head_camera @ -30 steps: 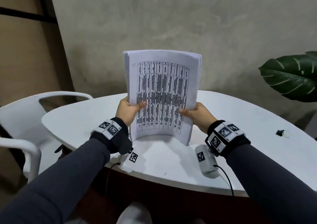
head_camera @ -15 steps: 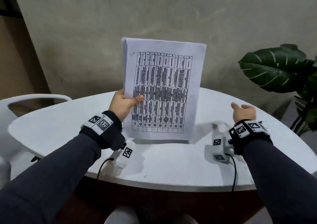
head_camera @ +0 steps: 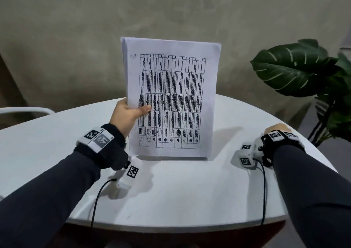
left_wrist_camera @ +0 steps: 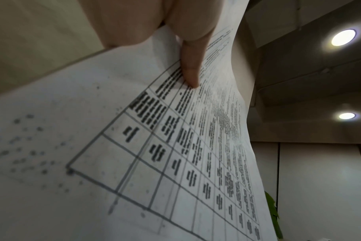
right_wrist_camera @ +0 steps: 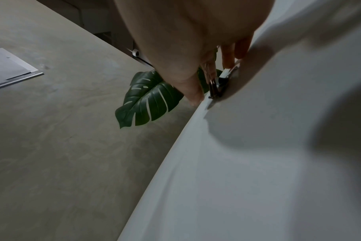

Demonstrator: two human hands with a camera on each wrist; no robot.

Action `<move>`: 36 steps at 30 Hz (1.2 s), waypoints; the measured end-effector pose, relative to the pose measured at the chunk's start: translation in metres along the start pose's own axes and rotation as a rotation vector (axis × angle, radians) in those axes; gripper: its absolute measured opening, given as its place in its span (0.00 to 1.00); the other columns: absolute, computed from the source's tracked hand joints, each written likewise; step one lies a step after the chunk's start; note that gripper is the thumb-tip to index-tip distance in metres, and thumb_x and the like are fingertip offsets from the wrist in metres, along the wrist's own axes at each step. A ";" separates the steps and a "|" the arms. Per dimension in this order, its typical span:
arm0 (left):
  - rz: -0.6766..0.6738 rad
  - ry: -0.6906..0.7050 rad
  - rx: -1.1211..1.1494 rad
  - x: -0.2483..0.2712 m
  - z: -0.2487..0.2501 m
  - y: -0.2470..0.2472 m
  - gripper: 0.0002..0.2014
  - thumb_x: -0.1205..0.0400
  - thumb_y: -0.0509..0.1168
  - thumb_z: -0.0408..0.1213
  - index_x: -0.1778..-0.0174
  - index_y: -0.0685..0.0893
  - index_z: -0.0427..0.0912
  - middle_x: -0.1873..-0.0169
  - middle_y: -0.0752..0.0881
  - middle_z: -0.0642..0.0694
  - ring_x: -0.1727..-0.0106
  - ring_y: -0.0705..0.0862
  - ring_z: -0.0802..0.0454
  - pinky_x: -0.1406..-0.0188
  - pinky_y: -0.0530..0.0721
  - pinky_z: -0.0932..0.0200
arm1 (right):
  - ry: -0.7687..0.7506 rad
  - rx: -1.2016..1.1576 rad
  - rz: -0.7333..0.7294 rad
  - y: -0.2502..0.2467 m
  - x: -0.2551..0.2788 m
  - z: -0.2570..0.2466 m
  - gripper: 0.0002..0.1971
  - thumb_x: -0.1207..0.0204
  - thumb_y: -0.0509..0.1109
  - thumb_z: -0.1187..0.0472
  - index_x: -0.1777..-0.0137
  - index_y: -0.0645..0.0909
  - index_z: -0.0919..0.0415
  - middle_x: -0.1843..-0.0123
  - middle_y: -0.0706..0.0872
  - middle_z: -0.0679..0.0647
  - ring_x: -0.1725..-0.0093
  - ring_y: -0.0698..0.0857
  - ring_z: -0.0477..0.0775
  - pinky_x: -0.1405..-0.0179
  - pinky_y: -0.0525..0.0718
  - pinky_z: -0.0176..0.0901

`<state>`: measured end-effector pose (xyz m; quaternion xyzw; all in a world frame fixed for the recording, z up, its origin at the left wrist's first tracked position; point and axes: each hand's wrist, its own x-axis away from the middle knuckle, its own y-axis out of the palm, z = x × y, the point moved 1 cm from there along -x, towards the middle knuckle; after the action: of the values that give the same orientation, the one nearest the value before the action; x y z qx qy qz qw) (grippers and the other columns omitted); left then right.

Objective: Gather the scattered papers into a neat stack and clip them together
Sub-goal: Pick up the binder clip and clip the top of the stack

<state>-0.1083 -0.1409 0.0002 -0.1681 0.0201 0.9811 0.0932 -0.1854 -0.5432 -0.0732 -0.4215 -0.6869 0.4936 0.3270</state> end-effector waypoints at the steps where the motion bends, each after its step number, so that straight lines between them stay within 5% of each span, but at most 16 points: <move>1: 0.000 0.002 0.005 -0.001 -0.001 0.001 0.09 0.26 0.71 0.25 0.59 0.84 0.45 0.69 0.91 0.59 0.56 0.88 0.55 0.33 0.80 0.44 | 0.048 0.017 0.000 -0.001 0.003 -0.004 0.29 0.29 0.70 0.57 0.28 0.71 0.61 0.24 0.67 0.66 0.24 0.65 0.69 0.34 0.71 0.71; 4: 0.000 0.000 0.016 -0.002 -0.001 -0.001 0.09 0.27 0.71 0.25 0.59 0.85 0.45 0.69 0.92 0.58 0.53 0.88 0.49 0.32 0.79 0.40 | 0.136 -0.191 0.052 -0.005 -0.002 -0.004 0.24 0.29 0.69 0.64 0.31 0.73 0.66 0.30 0.73 0.67 0.28 0.71 0.66 0.34 0.71 0.71; 9: 0.001 0.006 0.034 0.002 0.002 -0.009 0.09 0.26 0.71 0.25 0.58 0.85 0.45 0.67 0.93 0.57 0.51 0.87 0.45 0.32 0.79 0.38 | 0.024 -0.682 -0.018 -0.003 0.000 0.000 0.21 0.21 0.62 0.64 0.27 0.71 0.63 0.28 0.77 0.62 0.32 0.78 0.64 0.48 0.76 0.50; 14: 0.014 0.011 0.035 0.013 0.007 -0.024 0.10 0.27 0.72 0.25 0.56 0.85 0.44 0.66 0.93 0.57 0.50 0.88 0.46 0.31 0.78 0.39 | -0.048 -0.481 -0.146 -0.006 0.047 -0.020 0.22 0.38 0.78 0.48 0.53 0.84 0.67 0.55 0.88 0.61 0.57 0.87 0.64 0.50 0.84 0.50; 17: 0.018 0.010 0.023 0.024 0.011 -0.041 0.09 0.27 0.72 0.27 0.56 0.85 0.44 0.65 0.93 0.56 0.50 0.88 0.47 0.31 0.79 0.41 | -0.253 -0.481 -0.225 -0.008 0.069 -0.053 0.18 0.30 0.75 0.49 0.56 0.85 0.67 0.58 0.85 0.61 0.55 0.83 0.61 0.50 0.80 0.44; 21: 0.028 0.022 0.006 0.035 0.020 -0.070 0.08 0.27 0.72 0.27 0.55 0.84 0.42 0.66 0.92 0.56 0.55 0.89 0.54 0.34 0.81 0.46 | -0.562 -0.990 -0.142 -0.046 0.115 -0.112 0.13 0.28 0.74 0.60 0.72 0.78 0.57 0.72 0.79 0.56 0.62 0.80 0.58 0.55 0.84 0.53; 24: 0.024 0.017 0.015 0.042 0.028 -0.089 0.11 0.30 0.75 0.28 0.55 0.84 0.41 0.66 0.92 0.54 0.53 0.88 0.47 0.32 0.79 0.39 | -0.738 -1.506 -0.178 -0.108 0.164 -0.144 0.12 0.25 0.71 0.70 0.68 0.78 0.58 0.67 0.81 0.54 0.69 0.84 0.47 0.65 0.88 0.34; 26: 0.016 0.017 0.034 0.047 0.032 -0.102 0.14 0.36 0.79 0.33 0.57 0.84 0.40 0.68 0.92 0.52 0.55 0.87 0.45 0.32 0.78 0.36 | -0.903 -1.744 -0.136 -0.147 0.199 -0.155 0.10 0.27 0.72 0.72 0.63 0.79 0.58 0.65 0.83 0.52 0.69 0.84 0.42 0.61 0.87 0.34; 28: 0.023 0.019 0.032 0.050 0.034 -0.111 0.29 0.48 0.84 0.49 0.56 0.85 0.39 0.65 0.92 0.50 0.52 0.87 0.43 0.33 0.79 0.37 | -1.083 -1.898 -0.189 -0.169 0.226 -0.162 0.12 0.32 0.74 0.74 0.56 0.81 0.57 0.62 0.84 0.52 0.65 0.85 0.42 0.53 0.87 0.40; 31: 0.026 0.035 0.012 0.054 0.035 -0.122 0.42 0.60 0.83 0.60 0.54 0.85 0.40 0.62 0.92 0.48 0.49 0.87 0.41 0.34 0.80 0.40 | -1.308 -1.810 -0.335 -0.179 0.264 -0.171 0.19 0.36 0.74 0.77 0.49 0.81 0.57 0.59 0.84 0.53 0.61 0.86 0.43 0.53 0.86 0.40; 36: 0.007 0.035 0.031 0.062 0.038 -0.125 0.38 0.58 0.85 0.52 0.54 0.86 0.38 0.60 0.91 0.44 0.50 0.86 0.40 0.35 0.81 0.38 | -1.452 -1.458 -0.231 -0.171 0.300 -0.185 0.22 0.41 0.78 0.81 0.55 0.83 0.55 0.64 0.88 0.45 0.64 0.87 0.40 0.54 0.87 0.33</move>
<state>-0.1543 -0.0050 0.0147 -0.1837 0.0377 0.9779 0.0921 -0.1979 -0.2252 0.1552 -0.0495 -0.8871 0.0587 -0.4551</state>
